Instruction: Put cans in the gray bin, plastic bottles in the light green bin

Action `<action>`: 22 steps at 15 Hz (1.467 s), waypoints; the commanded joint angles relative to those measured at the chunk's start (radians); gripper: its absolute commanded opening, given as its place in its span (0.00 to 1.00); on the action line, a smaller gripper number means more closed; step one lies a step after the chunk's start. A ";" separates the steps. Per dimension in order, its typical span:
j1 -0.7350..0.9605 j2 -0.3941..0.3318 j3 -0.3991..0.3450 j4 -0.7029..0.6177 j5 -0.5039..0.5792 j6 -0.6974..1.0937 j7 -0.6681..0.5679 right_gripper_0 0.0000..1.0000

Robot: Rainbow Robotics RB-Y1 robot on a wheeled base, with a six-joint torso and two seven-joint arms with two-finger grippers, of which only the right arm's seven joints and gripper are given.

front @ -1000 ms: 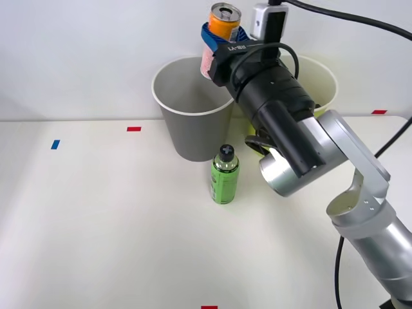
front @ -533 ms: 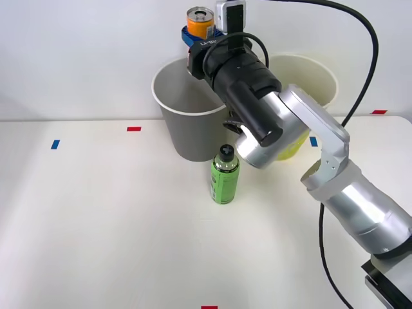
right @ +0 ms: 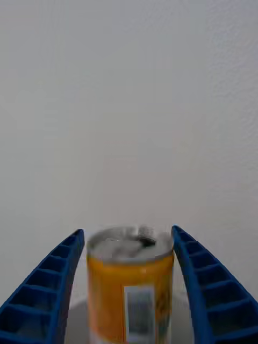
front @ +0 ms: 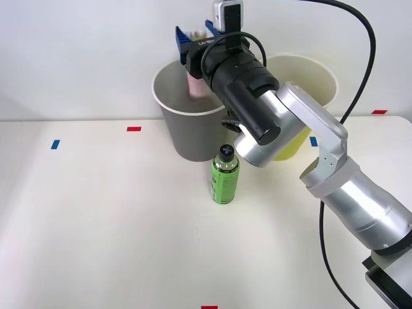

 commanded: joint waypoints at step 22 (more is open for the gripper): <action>0.710 -0.128 -0.312 -0.570 0.070 -0.355 -0.037 1.00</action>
